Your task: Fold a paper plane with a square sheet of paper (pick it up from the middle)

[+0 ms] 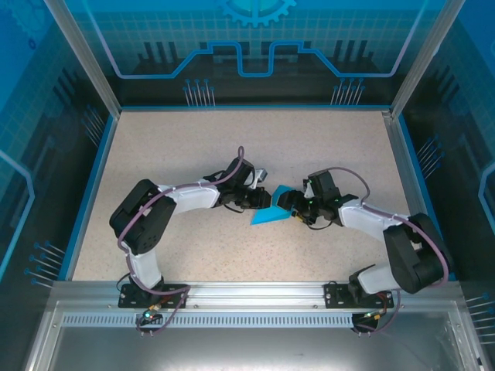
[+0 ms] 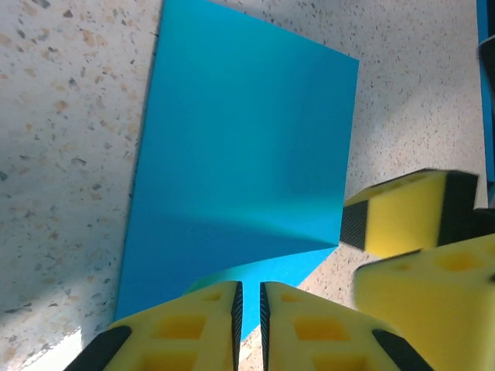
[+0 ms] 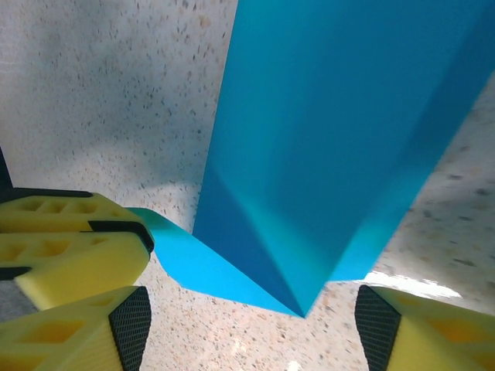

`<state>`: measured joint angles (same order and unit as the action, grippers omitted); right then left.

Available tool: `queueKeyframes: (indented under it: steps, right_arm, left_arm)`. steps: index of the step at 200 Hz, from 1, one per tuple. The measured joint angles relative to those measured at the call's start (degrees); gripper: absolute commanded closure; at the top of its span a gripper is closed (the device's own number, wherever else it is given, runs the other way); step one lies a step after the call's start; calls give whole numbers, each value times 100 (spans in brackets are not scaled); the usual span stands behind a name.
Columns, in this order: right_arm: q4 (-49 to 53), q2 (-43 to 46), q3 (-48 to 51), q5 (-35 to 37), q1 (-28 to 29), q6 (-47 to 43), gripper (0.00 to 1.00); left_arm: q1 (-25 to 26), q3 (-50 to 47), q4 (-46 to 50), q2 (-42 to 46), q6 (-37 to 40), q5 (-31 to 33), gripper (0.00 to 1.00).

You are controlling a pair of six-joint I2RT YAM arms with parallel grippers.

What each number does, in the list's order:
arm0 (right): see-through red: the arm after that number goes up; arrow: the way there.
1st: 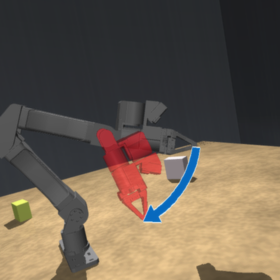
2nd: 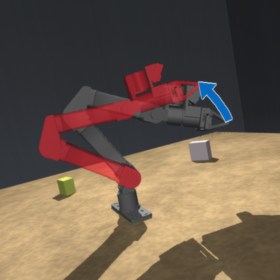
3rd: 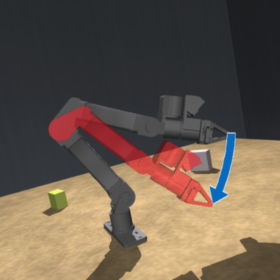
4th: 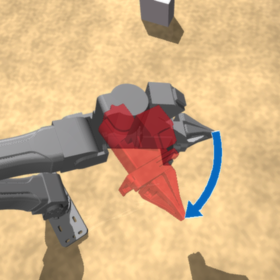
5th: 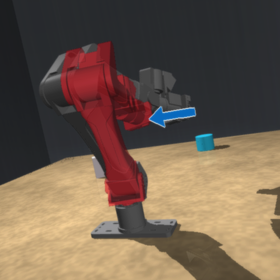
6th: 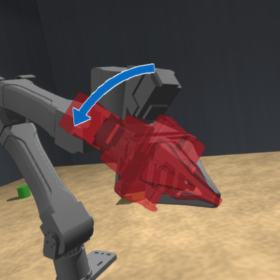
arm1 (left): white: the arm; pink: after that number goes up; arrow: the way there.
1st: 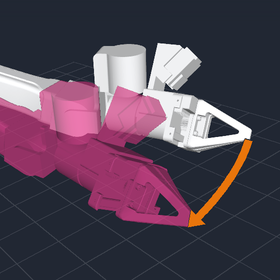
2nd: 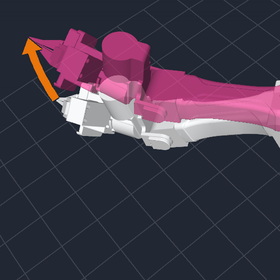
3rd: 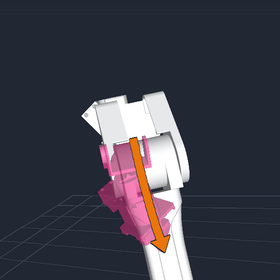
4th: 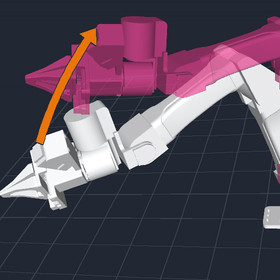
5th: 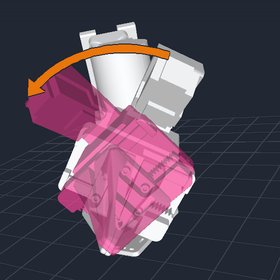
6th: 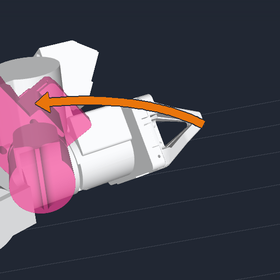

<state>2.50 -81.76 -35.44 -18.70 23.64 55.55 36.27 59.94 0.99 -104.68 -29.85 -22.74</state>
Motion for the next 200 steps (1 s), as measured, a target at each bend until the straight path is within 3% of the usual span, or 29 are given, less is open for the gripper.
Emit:
queueKeyframes:
  steps: [130, 200]
  right_arm:
    - [-1488, -730, 175, -195, 236, 293, 70]
    - [-1550, -789, 177, -173, 302, 588, 69]
  left_arm:
    - [-173, -9, -223, -199, -20, 151, 86]
    - [-195, -9, -297, -415, -20, 144, 86]
